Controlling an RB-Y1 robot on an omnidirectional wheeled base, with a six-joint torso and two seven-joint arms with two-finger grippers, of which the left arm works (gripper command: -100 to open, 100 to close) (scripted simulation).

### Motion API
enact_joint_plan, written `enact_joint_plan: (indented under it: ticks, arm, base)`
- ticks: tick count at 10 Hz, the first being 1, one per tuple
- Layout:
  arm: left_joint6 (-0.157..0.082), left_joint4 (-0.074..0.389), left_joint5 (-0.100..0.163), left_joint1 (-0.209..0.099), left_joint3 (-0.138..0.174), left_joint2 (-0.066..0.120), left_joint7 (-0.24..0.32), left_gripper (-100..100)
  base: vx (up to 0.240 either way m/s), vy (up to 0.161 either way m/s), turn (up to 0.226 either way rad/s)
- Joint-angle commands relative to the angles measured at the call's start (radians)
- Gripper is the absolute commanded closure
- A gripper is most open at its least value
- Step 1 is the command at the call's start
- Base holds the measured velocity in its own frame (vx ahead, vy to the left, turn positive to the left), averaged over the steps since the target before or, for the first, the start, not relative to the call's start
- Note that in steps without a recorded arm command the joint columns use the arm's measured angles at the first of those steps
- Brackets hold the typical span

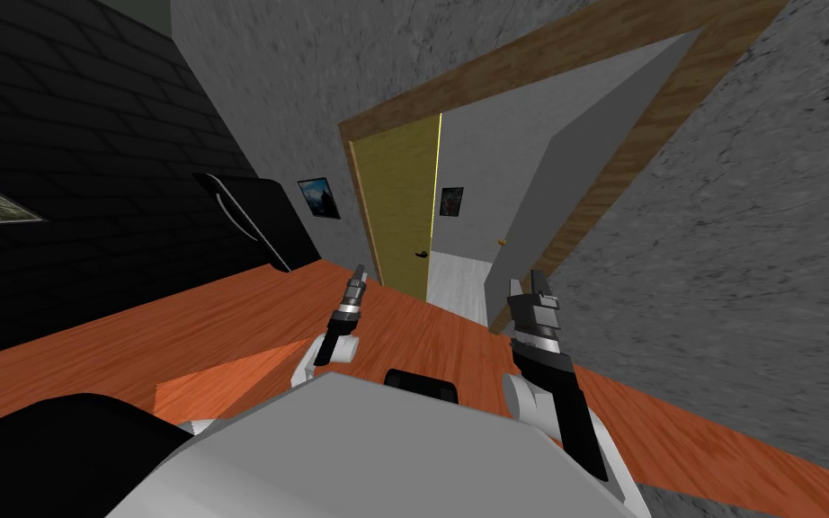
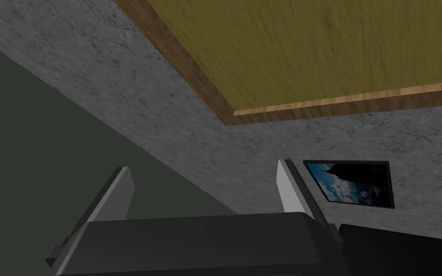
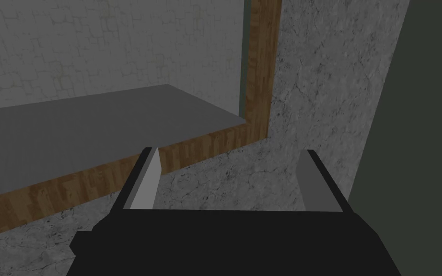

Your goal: Push the door open

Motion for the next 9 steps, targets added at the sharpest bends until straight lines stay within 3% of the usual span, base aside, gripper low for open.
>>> enact_joint_plan:
  ticks: [1,9]
  arm:
    - [-0.01,0.035,-0.002,-0.013,-0.005,0.001,0.005,-100]
    - [-0.057,0.231,-0.012,-0.087,-0.022,0.012,0.039,-100]
  base:
    - [0.088,-0.001,-0.009]
    - [0.099,0.012,-0.009]
